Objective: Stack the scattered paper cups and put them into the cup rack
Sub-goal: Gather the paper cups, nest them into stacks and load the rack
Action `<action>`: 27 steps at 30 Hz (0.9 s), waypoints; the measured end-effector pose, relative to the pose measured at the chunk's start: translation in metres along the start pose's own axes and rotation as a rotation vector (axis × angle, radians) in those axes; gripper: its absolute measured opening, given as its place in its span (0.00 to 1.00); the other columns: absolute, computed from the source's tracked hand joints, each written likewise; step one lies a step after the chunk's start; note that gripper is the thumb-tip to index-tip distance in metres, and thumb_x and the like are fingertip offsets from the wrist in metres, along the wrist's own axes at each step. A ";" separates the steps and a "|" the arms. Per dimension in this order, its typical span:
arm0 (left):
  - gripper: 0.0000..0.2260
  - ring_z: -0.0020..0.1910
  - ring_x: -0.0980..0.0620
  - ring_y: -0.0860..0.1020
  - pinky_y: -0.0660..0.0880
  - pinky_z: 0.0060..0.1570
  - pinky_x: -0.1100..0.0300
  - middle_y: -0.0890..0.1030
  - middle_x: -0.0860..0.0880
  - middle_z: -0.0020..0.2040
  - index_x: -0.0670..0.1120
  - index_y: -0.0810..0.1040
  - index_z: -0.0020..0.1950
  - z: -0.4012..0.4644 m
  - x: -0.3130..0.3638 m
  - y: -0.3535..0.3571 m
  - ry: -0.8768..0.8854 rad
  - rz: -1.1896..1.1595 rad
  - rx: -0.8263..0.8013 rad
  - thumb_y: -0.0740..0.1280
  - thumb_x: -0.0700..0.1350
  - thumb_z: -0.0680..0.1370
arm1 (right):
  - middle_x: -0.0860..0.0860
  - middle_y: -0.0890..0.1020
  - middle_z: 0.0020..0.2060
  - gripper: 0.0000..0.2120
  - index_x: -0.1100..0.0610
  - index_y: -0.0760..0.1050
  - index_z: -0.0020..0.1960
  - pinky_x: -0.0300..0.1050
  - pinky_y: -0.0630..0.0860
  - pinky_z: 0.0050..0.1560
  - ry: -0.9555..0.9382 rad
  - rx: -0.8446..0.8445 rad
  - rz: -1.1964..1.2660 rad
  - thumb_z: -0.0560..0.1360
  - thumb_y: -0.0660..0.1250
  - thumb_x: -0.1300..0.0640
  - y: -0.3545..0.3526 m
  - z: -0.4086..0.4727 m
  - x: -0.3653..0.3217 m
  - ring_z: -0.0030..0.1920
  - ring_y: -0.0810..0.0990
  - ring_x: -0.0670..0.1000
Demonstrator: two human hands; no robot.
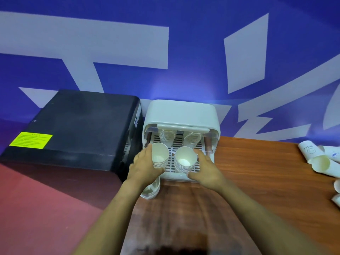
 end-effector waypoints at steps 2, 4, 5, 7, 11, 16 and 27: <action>0.44 0.74 0.45 0.59 0.64 0.68 0.43 0.58 0.51 0.76 0.49 0.49 0.78 0.002 -0.003 0.002 -0.014 0.002 -0.005 0.72 0.55 0.71 | 0.51 0.66 0.68 0.42 0.47 0.54 0.74 0.47 0.69 0.64 0.011 -0.024 0.002 0.66 0.72 0.54 -0.001 -0.001 0.005 0.66 0.69 0.51; 0.43 0.75 0.45 0.57 0.62 0.69 0.42 0.56 0.50 0.77 0.49 0.49 0.78 0.003 -0.003 0.002 -0.022 0.015 -0.010 0.71 0.55 0.71 | 0.51 0.66 0.69 0.43 0.48 0.54 0.75 0.48 0.69 0.65 0.007 -0.040 0.002 0.66 0.71 0.52 -0.003 -0.001 0.007 0.67 0.68 0.51; 0.43 0.75 0.44 0.56 0.62 0.70 0.42 0.55 0.50 0.78 0.49 0.49 0.78 0.002 -0.002 0.002 -0.026 0.023 -0.010 0.71 0.55 0.72 | 0.52 0.66 0.69 0.42 0.48 0.54 0.75 0.47 0.69 0.64 0.005 -0.041 0.002 0.66 0.71 0.52 -0.004 -0.001 0.008 0.67 0.68 0.51; 0.41 0.75 0.43 0.55 0.61 0.70 0.43 0.53 0.48 0.78 0.50 0.49 0.78 -0.002 0.004 -0.002 -0.024 0.031 0.005 0.70 0.55 0.72 | 0.53 0.67 0.68 0.40 0.48 0.55 0.74 0.45 0.70 0.62 -0.001 -0.036 -0.006 0.68 0.71 0.53 -0.007 -0.004 0.008 0.66 0.69 0.52; 0.35 0.74 0.44 0.55 0.60 0.69 0.47 0.52 0.48 0.78 0.52 0.55 0.76 -0.027 0.027 -0.009 0.071 0.007 0.111 0.69 0.52 0.74 | 0.55 0.68 0.67 0.35 0.49 0.58 0.74 0.42 0.68 0.60 -0.009 -0.043 -0.051 0.71 0.70 0.53 -0.012 -0.017 0.016 0.64 0.71 0.54; 0.30 0.75 0.47 0.54 0.58 0.71 0.52 0.55 0.48 0.77 0.54 0.60 0.74 -0.054 0.072 0.001 0.262 0.010 0.109 0.68 0.50 0.74 | 0.55 0.71 0.64 0.32 0.52 0.62 0.72 0.39 0.69 0.57 0.051 -0.060 -0.032 0.71 0.71 0.53 -0.021 -0.050 0.037 0.53 0.75 0.50; 0.22 0.67 0.51 0.69 0.67 0.66 0.55 0.70 0.50 0.68 0.53 0.68 0.70 -0.100 0.128 0.076 0.354 0.011 -0.182 0.66 0.51 0.76 | 0.53 0.74 0.62 0.24 0.51 0.69 0.67 0.36 0.66 0.55 0.108 0.026 -0.026 0.72 0.70 0.52 -0.083 -0.117 0.097 0.61 0.73 0.48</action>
Point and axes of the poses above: each hand's wrist, its own z-axis towards the middle knuckle, its own y-axis out of the palm, x = y × z, the point moved 6 cm from there along z, towards the middle knuckle
